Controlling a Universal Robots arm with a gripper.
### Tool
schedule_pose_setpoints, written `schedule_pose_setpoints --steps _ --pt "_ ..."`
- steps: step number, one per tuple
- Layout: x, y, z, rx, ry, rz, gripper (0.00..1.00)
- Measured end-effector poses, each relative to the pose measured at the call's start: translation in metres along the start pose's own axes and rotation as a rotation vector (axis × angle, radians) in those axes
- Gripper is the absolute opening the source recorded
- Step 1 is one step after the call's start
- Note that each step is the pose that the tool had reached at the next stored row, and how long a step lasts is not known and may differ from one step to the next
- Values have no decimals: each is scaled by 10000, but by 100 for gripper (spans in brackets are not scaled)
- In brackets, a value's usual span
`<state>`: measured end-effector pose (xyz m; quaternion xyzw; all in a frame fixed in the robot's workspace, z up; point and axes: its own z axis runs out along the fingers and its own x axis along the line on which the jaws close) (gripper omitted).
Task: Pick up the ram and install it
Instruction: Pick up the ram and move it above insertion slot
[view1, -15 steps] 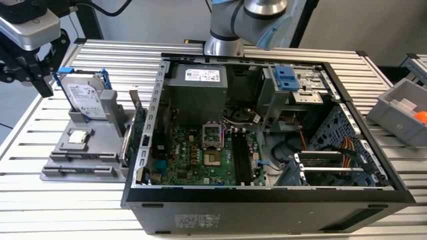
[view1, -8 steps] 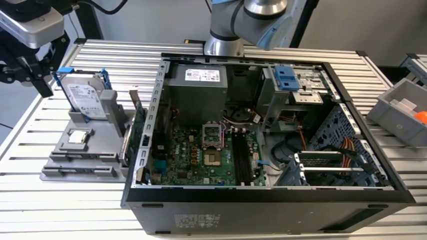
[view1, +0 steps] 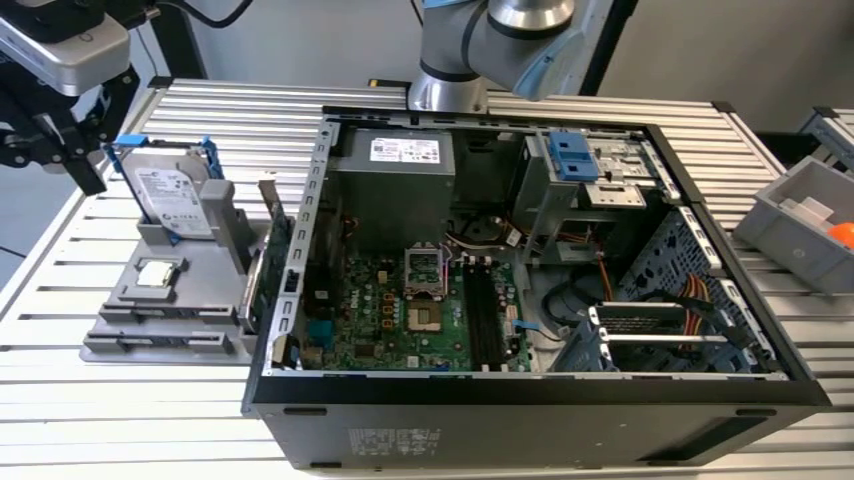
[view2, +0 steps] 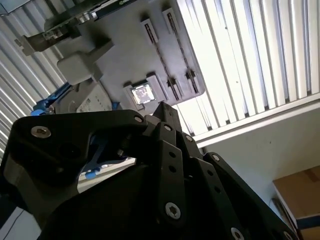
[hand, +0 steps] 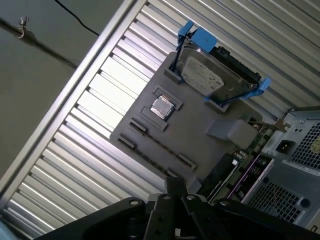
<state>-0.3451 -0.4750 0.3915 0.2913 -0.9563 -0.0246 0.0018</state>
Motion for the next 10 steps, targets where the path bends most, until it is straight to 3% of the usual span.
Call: schedule_pose_setpoints --steps 4,10 --pt "-22 -15 -1 -1 5 -89 0" --pt "-42 -28 0 -7 29 -614 0"
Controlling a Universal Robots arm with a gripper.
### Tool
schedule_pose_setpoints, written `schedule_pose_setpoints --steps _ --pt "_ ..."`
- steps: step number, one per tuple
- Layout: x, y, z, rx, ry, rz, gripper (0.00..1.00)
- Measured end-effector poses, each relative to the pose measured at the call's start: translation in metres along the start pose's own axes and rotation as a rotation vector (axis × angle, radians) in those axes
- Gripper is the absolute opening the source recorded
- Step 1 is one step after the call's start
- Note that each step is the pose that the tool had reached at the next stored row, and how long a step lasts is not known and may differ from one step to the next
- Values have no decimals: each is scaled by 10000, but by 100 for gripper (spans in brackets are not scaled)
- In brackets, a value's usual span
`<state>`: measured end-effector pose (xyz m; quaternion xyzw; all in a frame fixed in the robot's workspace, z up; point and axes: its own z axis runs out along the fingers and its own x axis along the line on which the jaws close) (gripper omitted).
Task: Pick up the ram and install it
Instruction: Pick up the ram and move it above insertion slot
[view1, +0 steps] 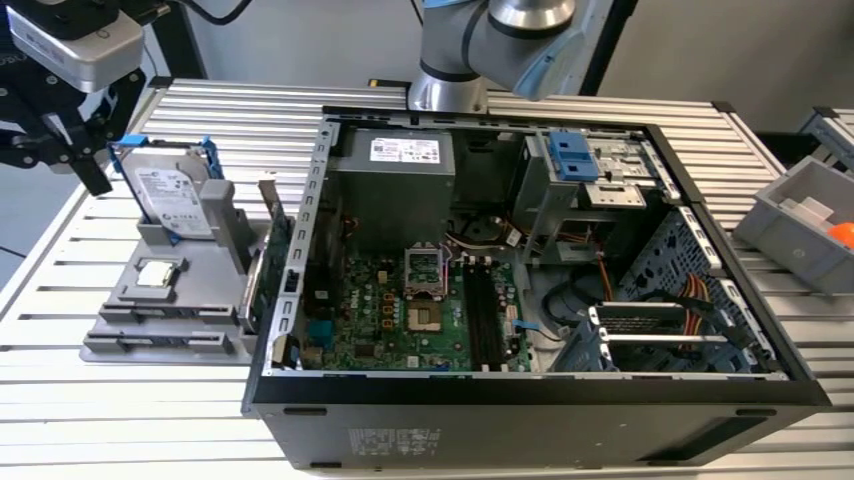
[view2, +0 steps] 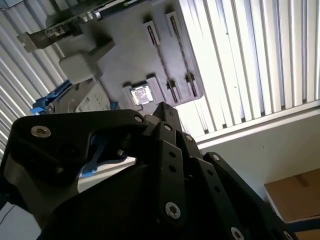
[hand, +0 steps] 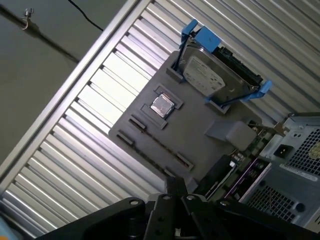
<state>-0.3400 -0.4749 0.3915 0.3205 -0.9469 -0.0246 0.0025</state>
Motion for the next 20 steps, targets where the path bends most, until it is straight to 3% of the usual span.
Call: schedule_pose_setpoints --steps 5,10,20 --pt "-4 -4 -1 17 -5 -458 0" --pt "-5 -4 -2 137 -141 -833 0" --pt "-7 -5 -1 120 -119 -1637 0"
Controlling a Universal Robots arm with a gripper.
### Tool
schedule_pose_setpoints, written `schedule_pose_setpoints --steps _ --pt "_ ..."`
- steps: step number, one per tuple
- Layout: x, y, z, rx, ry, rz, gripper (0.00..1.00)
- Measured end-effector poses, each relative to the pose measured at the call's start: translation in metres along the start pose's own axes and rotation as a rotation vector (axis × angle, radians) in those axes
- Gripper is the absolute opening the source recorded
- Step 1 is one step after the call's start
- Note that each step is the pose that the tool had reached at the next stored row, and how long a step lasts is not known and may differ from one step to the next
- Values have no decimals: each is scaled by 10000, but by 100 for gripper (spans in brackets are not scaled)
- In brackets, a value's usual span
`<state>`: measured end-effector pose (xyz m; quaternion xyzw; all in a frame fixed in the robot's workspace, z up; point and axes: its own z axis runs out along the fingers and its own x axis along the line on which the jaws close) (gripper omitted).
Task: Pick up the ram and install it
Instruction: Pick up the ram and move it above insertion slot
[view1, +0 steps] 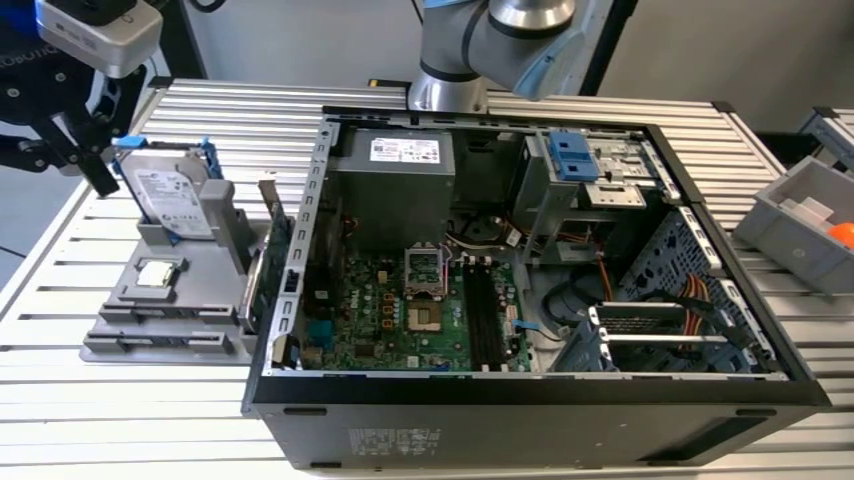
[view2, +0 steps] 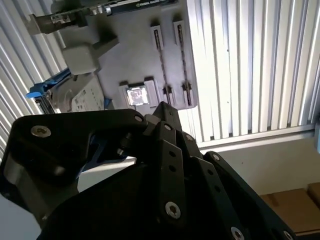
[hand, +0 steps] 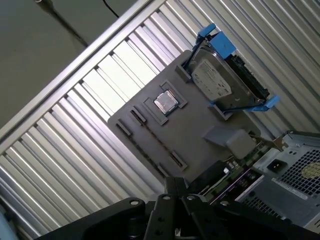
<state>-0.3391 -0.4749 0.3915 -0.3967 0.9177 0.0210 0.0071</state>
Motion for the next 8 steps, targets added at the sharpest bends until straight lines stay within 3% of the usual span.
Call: schedule_pose_setpoints --steps 8 --pt "-1 -1 0 -18 21 -622 0"
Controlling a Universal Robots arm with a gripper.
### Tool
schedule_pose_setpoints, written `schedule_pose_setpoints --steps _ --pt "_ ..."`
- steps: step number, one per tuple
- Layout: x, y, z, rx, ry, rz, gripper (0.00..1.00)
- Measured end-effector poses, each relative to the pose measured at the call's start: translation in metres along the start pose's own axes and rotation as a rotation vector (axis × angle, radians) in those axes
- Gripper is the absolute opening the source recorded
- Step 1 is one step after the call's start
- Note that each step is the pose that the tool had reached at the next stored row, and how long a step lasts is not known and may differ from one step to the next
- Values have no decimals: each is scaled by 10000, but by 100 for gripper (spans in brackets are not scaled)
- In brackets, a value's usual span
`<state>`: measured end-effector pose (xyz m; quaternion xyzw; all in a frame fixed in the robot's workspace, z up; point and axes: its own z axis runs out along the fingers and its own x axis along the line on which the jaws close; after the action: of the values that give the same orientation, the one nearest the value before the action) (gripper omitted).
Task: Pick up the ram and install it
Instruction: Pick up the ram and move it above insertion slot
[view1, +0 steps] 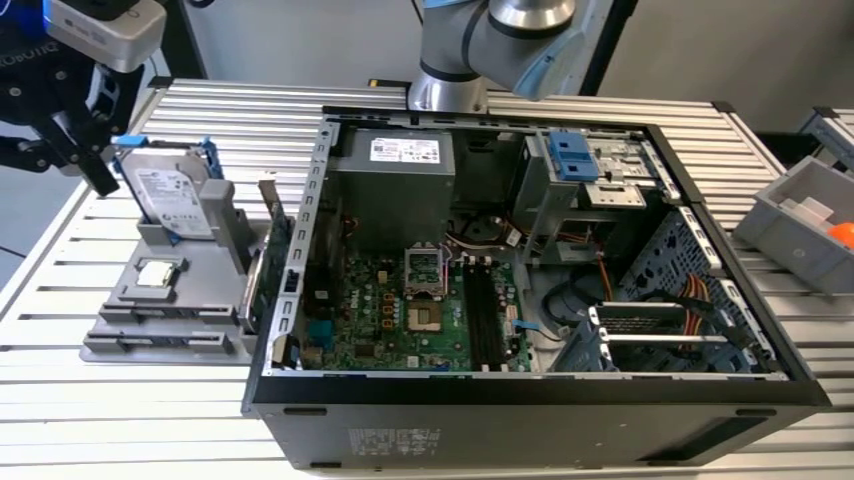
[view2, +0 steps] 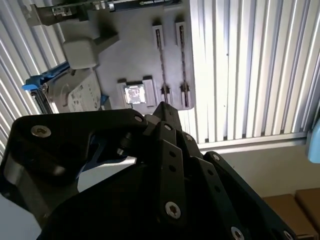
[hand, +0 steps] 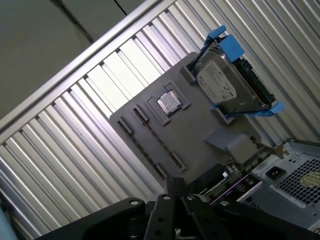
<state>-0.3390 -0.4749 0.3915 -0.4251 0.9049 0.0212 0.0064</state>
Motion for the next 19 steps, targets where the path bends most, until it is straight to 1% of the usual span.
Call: schedule_pose_setpoints --steps 7,19 --pt "-3 -4 0 -20 17 -593 0" --pt "-5 -6 0 -56 54 -1735 0"
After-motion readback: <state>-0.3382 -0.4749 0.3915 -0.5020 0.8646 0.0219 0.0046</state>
